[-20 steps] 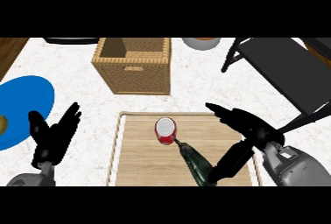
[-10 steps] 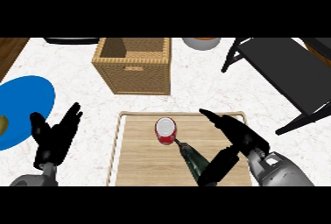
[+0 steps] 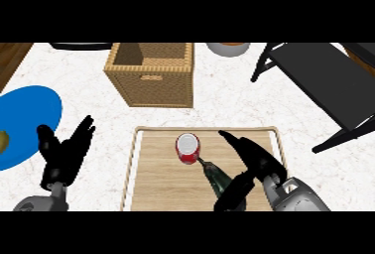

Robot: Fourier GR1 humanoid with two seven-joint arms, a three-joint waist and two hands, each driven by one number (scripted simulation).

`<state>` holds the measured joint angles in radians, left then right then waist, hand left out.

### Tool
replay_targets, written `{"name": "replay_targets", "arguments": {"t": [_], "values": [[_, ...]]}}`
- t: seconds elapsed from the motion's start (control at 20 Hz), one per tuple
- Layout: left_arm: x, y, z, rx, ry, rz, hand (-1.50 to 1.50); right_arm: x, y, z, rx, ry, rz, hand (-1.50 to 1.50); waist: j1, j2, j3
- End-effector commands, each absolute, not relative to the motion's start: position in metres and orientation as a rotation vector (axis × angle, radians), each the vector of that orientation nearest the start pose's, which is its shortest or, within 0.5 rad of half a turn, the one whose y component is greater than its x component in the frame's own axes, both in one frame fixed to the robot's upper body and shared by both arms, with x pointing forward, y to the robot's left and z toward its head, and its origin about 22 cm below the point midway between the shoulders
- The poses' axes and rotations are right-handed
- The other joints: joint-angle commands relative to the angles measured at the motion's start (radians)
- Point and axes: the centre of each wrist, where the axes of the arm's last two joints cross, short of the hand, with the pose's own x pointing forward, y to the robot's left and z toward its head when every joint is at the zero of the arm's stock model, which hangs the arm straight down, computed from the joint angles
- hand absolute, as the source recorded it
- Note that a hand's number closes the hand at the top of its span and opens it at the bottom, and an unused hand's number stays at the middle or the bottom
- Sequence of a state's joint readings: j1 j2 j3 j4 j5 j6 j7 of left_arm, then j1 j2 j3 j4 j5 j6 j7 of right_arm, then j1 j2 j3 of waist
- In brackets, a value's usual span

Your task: Pick the eggplant from the tray and place it in the tiered shelf

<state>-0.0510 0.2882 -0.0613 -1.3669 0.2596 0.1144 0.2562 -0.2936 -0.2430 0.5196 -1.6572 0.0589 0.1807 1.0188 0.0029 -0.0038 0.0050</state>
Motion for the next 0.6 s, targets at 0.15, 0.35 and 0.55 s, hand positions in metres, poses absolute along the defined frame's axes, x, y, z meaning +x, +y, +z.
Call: {"name": "replay_targets", "arguments": {"t": [0.15, 0.35, 0.55], "values": [[0.247, 0.308, -0.029, 0.112, -1.114, 0.033, 0.0, 0.255, -0.117, 0.061, -0.23, -0.741, 0.906, -1.5, -0.002, 0.004, -0.005], [0.258, 0.301, -0.024, 0.094, -1.113, 0.05, 0.0, 0.255, -0.129, 0.043, -0.209, -0.791, 0.859, -1.5, -0.003, 0.004, -0.005], [0.255, 0.308, -0.034, 0.095, -1.11, 0.072, 0.0, 0.252, -0.118, 0.032, -0.197, -0.799, 0.875, -1.5, -0.003, 0.004, -0.005]]}}
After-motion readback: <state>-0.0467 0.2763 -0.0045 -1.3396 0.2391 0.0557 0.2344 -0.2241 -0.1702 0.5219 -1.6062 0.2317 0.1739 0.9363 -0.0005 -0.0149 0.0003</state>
